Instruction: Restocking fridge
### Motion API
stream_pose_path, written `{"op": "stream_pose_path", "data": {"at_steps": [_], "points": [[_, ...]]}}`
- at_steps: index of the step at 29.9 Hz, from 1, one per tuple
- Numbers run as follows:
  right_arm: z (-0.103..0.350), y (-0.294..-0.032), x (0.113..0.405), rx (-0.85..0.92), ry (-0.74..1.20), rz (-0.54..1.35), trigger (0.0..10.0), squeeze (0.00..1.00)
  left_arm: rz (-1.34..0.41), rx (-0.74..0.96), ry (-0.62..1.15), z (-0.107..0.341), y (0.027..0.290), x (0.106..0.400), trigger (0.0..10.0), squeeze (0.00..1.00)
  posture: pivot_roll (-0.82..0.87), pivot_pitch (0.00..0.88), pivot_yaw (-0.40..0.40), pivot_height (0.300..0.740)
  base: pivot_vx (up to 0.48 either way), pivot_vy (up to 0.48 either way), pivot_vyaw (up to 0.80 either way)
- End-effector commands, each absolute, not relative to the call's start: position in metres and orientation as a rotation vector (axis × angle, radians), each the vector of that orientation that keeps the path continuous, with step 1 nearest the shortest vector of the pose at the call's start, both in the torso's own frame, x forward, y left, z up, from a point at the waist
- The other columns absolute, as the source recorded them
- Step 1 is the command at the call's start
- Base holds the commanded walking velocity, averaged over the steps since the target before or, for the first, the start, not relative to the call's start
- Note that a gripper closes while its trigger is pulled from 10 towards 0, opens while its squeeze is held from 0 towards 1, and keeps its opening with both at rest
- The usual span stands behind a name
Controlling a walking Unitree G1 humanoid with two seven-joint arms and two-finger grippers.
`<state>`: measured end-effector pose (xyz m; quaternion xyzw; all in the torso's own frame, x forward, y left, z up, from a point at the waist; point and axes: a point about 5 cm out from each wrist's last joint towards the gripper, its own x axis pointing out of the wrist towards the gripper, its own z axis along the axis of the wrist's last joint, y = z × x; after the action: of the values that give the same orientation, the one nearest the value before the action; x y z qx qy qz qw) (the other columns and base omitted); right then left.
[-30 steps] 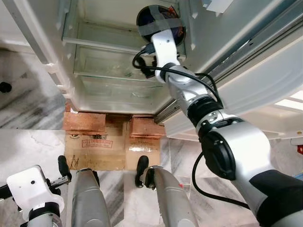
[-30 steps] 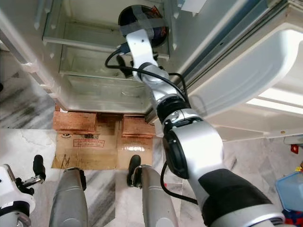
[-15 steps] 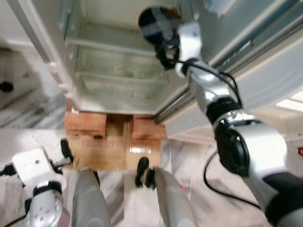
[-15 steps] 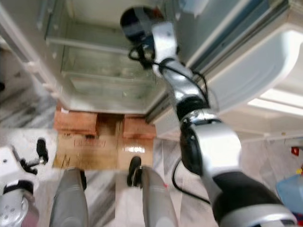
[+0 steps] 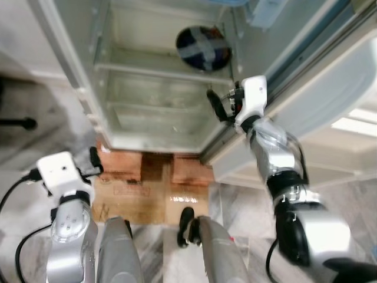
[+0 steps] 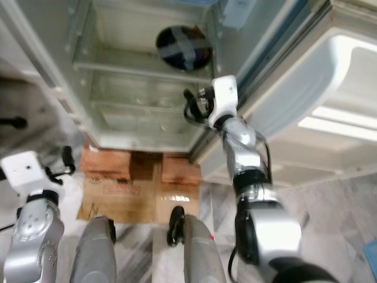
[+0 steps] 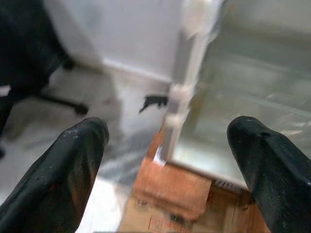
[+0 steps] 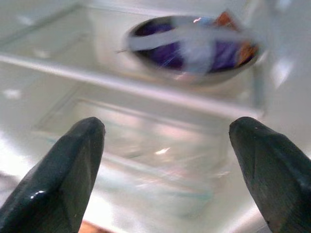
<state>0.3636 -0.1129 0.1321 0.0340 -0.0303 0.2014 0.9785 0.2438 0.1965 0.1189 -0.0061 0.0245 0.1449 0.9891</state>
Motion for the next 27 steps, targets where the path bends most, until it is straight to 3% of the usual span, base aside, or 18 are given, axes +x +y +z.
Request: {"op": "stream_pose_path", "data": {"at_steps": [1, 6, 15, 18, 27], "points": [[0.135, -0.121, 0.361, 0.049, -0.088, 0.372, 10.0, 0.00, 0.263, 0.006, 0.068, 0.113, 0.191, 0.243, 10.0, 0.00, 0.14, 0.138, -0.135, 0.740, 0.000, 0.000, 0.00], [0.132, -0.118, 0.349, 0.142, -0.104, 0.375, 10.0, 0.00, 0.231, 0.013, 0.062, 0.111, 0.190, 0.252, 10.0, 0.00, 0.12, 0.087, -0.105, 0.740, -0.248, 0.000, 0.00], [0.109, -0.147, 0.321, 0.032, -0.025, 0.157, 10.0, 0.00, 0.193, 0.023, 0.072, 0.105, 0.191, 0.259, 10.0, 0.00, 0.09, 0.068, -0.082, 0.740, -0.283, 0.000, 0.00], [0.104, -0.145, 0.314, 0.029, 0.012, 0.195, 10.0, 0.00, 0.181, 0.023, 0.074, 0.102, 0.189, 0.262, 10.0, 0.00, 0.08, 0.068, -0.070, 0.740, -0.290, 0.000, 0.00], [0.105, -0.151, 0.319, -0.015, 0.039, 0.117, 10.0, 0.00, 0.121, 0.008, 0.060, 0.104, 0.178, 0.271, 10.0, 0.00, 0.08, 0.080, -0.053, 0.740, -0.213, 0.000, 0.00]]}}
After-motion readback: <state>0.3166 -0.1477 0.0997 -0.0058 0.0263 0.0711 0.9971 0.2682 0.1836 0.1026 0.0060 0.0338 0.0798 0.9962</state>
